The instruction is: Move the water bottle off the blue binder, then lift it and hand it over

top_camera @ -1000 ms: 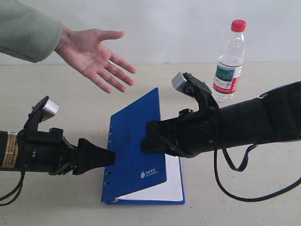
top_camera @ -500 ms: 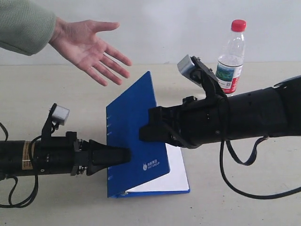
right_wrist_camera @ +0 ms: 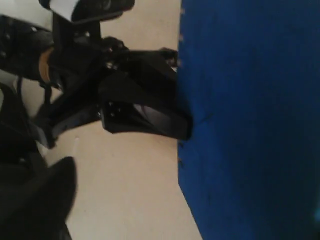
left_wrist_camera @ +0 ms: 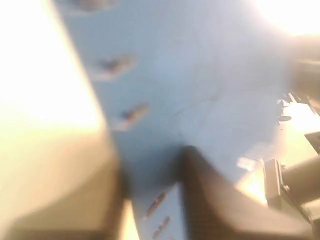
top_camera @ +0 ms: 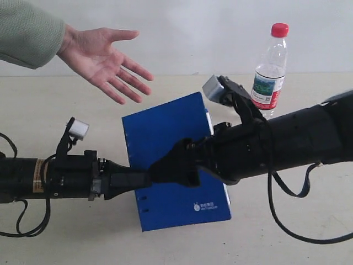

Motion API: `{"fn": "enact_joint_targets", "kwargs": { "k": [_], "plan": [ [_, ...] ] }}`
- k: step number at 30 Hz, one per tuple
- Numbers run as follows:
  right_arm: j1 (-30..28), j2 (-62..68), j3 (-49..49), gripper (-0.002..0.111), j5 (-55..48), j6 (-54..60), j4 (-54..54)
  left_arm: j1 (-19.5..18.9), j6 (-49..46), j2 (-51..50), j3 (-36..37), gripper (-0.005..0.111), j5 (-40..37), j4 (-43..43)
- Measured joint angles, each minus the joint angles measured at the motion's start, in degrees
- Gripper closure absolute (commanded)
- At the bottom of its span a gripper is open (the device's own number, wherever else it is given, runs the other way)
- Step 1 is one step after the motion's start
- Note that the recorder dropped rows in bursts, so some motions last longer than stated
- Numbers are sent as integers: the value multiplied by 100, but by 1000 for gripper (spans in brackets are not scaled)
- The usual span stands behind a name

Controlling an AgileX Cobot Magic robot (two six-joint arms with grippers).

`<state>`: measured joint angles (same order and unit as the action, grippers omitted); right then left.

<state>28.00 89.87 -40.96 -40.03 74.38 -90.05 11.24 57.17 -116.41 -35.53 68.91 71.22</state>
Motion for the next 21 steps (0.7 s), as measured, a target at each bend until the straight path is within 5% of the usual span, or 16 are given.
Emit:
{"fn": "enact_joint_targets", "kwargs": {
  "k": [9, 21],
  "plan": [
    [36, -777, -403, 7, 438, -352, 1460, 89, -338, 1155, -35, 102, -1327, 456],
    [47, -2079, -572, 7, 1482, -95, 2450, 981, -1845, 1428, -56, 101, -2514, 879]
  ]
}}
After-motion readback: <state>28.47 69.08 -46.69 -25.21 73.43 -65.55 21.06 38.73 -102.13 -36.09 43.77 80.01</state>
